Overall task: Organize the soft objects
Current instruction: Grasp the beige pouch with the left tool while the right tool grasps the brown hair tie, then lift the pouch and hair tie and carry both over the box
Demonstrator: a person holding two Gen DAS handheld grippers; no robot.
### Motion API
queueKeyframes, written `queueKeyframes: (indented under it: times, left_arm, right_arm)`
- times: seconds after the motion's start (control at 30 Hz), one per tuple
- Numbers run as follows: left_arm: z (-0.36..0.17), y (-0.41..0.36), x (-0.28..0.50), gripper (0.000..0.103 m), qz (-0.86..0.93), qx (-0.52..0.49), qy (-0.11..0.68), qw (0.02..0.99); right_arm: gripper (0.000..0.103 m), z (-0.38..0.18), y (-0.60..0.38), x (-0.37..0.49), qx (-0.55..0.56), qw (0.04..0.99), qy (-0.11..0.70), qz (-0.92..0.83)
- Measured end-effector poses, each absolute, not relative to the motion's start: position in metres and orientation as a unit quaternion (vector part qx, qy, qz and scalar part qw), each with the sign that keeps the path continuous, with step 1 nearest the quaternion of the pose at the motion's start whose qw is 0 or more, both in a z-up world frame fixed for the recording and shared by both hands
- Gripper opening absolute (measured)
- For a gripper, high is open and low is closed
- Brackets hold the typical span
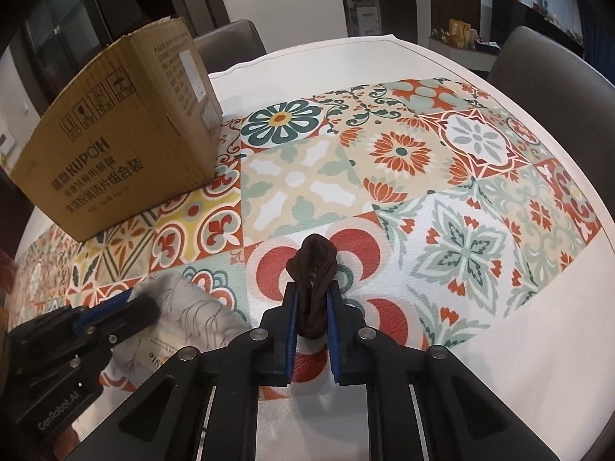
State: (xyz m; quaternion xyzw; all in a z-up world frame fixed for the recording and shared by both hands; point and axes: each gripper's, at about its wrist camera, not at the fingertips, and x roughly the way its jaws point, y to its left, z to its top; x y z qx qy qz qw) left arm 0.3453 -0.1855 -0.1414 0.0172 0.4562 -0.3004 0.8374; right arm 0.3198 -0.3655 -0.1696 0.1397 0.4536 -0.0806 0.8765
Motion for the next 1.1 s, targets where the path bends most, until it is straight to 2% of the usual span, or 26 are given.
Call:
queueKeyframes:
  times: [1.1]
  left_arm:
    - [-0.056, -0.147, 0.299, 0.011, -0.255, 0.008, 0.364, 0.896]
  right_arm:
    - [0.014, -0.087, -0.327, 0.276, 0.123, 0.916, 0.376, -0.058]
